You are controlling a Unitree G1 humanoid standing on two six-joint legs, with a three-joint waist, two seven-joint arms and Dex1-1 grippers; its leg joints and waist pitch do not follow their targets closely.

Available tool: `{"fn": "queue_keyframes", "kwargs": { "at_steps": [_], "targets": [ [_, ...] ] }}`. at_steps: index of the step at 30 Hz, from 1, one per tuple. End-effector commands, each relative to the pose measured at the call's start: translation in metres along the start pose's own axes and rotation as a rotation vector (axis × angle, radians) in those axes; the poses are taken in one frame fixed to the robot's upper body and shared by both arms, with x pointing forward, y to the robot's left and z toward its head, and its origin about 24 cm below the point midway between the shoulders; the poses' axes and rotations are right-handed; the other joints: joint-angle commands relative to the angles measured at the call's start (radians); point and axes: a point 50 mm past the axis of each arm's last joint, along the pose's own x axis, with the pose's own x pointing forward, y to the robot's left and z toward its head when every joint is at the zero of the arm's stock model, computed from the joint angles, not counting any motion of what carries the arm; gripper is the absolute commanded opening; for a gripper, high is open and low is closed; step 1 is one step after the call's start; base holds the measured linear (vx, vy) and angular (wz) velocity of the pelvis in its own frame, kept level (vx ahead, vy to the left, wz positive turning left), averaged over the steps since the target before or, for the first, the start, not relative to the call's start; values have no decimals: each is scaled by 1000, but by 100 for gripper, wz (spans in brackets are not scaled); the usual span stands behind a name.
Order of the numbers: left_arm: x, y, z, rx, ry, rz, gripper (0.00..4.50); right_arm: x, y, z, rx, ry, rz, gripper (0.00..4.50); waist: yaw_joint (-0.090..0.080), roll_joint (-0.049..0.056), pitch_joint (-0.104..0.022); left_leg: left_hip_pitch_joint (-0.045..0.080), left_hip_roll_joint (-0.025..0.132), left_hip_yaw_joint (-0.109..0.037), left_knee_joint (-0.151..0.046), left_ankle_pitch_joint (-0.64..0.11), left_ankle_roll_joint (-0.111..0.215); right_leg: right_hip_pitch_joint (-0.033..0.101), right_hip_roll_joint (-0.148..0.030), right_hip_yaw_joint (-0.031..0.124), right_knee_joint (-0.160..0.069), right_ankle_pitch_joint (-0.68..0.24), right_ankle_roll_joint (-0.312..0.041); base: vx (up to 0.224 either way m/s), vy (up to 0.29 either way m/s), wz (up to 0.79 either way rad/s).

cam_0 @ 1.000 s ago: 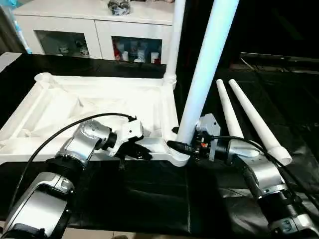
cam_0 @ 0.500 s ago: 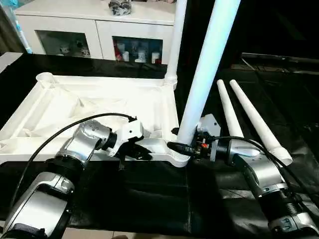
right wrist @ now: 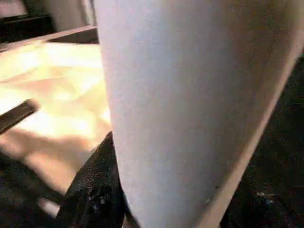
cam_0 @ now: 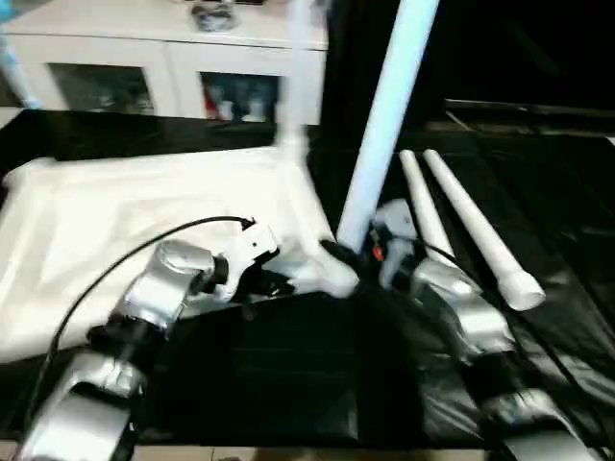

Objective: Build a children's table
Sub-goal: Insert table leg to table base

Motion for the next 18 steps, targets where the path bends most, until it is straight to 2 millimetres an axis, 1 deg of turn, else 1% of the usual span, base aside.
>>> {"fn": "queue_keyframes", "kwargs": {
  "at_steps": [1,2,3,4,5,6,7,8,9,11,13,15,18],
  "targets": [
    [-5,-8,36,9,-175,45,0,4,-1,-34,84,157,-128,193,5,-9,-58,-2,74,-43,-73,-161,8,46,-122,75,-81,-287,-204,0,0,0],
    [-5,-8,36,9,-175,45,0,4,-1,-34,84,157,-128,193,6,-5,-56,-2,70,-41,-72,-155,15,45,-119,74,-86,-288,-200,0,0,0],
    [-3,-12,38,15,-174,57,0,8,0,-33,86,162,-158,193,9,-2,-60,3,72,-38,-68,-142,22,44,-120,78,-84,-255,-201,0,0,0],
    [-3,-12,38,15,-174,57,0,8,0,-33,86,162,-158,193,9,-1,-61,1,71,-37,-70,-123,30,43,-112,76,-80,-204,-206,0,0,0],
    [1,-16,40,28,-160,85,0,15,2,-30,84,166,-176,193,8,-15,-63,2,73,-35,-70,-113,35,43,-111,75,-75,-178,-209,0,0,0],
    [1,-16,39,38,-148,99,0,17,3,-29,79,167,-176,193,10,-8,-63,0,73,-38,-71,-99,41,45,-112,74,-70,-148,-219,0,0,0],
    [2,-15,38,44,-136,110,0,17,4,-28,75,165,-171,193,10,-6,-63,1,74,-37,-70,-99,42,43,-112,74,-69,-139,-220,0,0,0],
    [3,-15,38,47,-128,117,0,18,4,-28,73,165,-169,193,10,-8,-62,1,74,-36,-70,-97,44,43,-111,75,-68,-122,-221,0,0,0],
    [3,-14,38,42,-123,126,0,18,5,-29,73,164,-170,193,11,-6,-61,1,75,-36,-71,-108,42,43,-112,75,-69,-120,-219,0,0,0],
    [2,-13,38,32,-118,139,0,18,5,-30,74,165,-177,193,10,-10,-60,3,75,-36,-73,-132,32,43,-113,75,-70,-139,-217,0,0,0],
    [2,-13,38,32,-118,139,0,18,5,-30,74,165,-177,193,11,-11,-57,4,74,-36,-74,-161,20,42,-114,77,-76,-181,-208,0,0,0],
    [2,-13,38,32,-118,139,0,18,5,-30,74,165,-177,193,11,-12,-58,5,74,-37,-74,-165,16,42,-114,77,-77,-193,-201,0,0,0],
    [2,-13,38,31,-118,140,0,18,5,-30,74,165,-178,193,11,-12,-59,3,75,-37,-74,-151,18,43,-114,77,-73,-168,-203,0,0,0]
  ]
}}
